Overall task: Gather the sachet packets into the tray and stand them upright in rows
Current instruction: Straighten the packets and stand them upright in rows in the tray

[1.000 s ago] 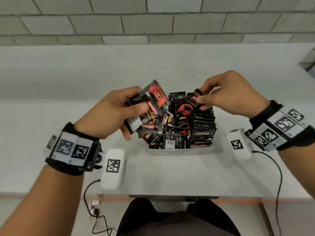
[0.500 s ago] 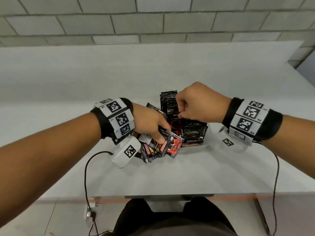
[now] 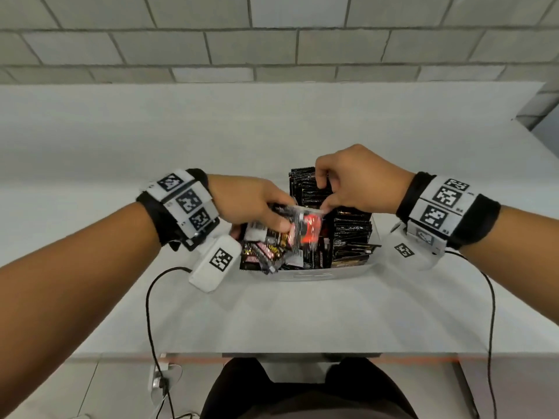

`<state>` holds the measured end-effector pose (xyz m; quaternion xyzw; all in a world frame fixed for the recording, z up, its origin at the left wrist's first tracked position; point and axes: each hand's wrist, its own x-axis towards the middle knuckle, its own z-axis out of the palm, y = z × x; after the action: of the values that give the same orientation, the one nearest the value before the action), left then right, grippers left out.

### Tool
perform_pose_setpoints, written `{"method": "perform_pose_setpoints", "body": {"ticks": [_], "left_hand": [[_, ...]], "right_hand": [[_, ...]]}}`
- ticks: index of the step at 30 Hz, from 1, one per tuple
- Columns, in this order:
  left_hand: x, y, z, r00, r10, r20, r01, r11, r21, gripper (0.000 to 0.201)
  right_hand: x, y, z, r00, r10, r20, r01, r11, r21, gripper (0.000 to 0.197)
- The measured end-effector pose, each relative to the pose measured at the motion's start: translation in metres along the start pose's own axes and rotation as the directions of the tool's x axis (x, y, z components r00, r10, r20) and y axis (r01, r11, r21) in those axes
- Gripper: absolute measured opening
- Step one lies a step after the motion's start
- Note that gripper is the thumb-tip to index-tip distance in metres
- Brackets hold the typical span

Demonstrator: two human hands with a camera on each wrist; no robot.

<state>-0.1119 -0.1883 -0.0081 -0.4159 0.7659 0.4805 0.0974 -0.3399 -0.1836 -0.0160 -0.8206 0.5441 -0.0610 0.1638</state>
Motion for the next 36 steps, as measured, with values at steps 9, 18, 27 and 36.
{"method": "perform_pose_setpoints", "body": {"ticks": [9, 18, 27, 36], "left_hand": [[-0.02, -0.01, 0.007, 0.894, -0.019, -0.449, -0.249, 0.811, -0.53, 0.026], [-0.02, -0.002, 0.038, 0.892, -0.017, -0.452, -0.366, 0.559, -0.744, 0.033], [-0.028, -0.012, 0.043, 0.759, -0.145, -0.634, -0.514, 0.464, -0.721, 0.012], [-0.014, -0.005, 0.063, 0.591, -0.25, -0.767, -0.566, 0.549, -0.615, 0.012]], "right_hand": [[-0.02, -0.027, -0.018, 0.976, 0.144, -0.163, 0.007, 0.729, 0.684, 0.033], [-0.027, -0.028, -0.009, 0.979, 0.194, -0.069, -0.013, 0.396, 0.918, 0.019], [-0.038, -0.008, -0.011, 0.943, 0.295, -0.157, 0.021, 0.417, 0.908, 0.015], [-0.046, -0.028, 0.015, 0.903, 0.369, -0.219, 0.131, 0.249, 0.96, 0.03]]}}
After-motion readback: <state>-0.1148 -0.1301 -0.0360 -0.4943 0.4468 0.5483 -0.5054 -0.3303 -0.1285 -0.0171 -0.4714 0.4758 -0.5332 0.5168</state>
